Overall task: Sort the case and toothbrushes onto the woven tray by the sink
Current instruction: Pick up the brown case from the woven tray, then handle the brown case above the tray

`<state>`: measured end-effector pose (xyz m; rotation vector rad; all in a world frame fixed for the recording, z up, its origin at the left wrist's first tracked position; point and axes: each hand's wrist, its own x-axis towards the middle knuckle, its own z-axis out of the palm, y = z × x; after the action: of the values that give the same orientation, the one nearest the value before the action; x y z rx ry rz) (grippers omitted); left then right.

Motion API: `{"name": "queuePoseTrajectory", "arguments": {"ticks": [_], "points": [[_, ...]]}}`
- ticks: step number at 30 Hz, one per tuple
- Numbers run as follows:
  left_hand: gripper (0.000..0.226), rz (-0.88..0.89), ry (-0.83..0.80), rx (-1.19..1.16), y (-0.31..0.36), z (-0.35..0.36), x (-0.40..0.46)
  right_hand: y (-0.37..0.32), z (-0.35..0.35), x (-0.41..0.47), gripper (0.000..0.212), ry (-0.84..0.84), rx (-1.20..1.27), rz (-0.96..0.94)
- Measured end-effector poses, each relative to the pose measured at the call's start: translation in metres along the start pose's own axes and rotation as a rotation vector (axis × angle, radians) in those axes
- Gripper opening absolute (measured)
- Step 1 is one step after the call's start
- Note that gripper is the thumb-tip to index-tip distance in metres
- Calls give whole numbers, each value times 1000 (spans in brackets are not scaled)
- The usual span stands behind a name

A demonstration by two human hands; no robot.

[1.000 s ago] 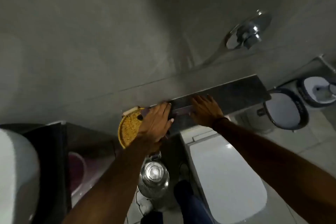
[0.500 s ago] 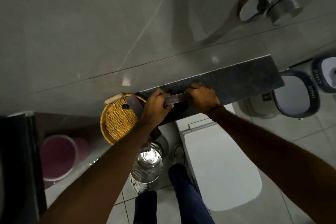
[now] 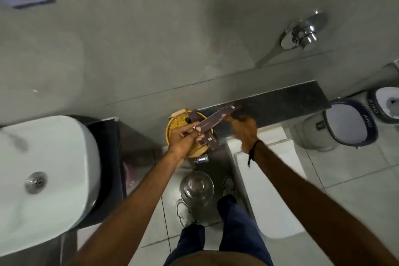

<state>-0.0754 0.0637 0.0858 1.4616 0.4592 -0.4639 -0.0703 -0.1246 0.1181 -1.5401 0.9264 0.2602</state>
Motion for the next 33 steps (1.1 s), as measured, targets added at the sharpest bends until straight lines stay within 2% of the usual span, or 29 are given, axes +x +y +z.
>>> {"name": "queuePoseTrajectory", "arguments": {"ticks": [1, 3, 8, 12, 16, 18, 22, 27, 30, 33], "points": [[37, -1, -26, -22, 1, -9, -9, 1, 9, -13, 47, -137, 163, 121], [38, -3, -86, -72, 5, -29, -24, 1, 26, -32, 44, -287, 300, 178], [46, 35, -138, -155, 19, -70, -47, -8, 59, -64, 37, -289, 339, 89], [39, 85, -133, -254, 28, -89, -54, -22, 72, -82, 16, -331, 362, -12], [35, 90, -98, -335, 39, -97, -61, -37, 80, -98, 40, -332, 254, -141], [30, 106, -69, -346, 44, -101, -61, -42, 82, -105, 45, -332, 203, -180], [25, 143, -116, -369, 48, -107, -64, -49, 84, -115, 41, -292, 185, -221], [28, 201, -103, -298, 56, -106, -64, -56, 85, -120, 17, -273, 228, -233], [27, 111, -72, -436, 62, -103, -61, -64, 86, -124, 15, -221, 235, -273], [21, -22, -80, -645, 71, -97, -60, -69, 93, -133, 23, -69, 174, -498]]}}
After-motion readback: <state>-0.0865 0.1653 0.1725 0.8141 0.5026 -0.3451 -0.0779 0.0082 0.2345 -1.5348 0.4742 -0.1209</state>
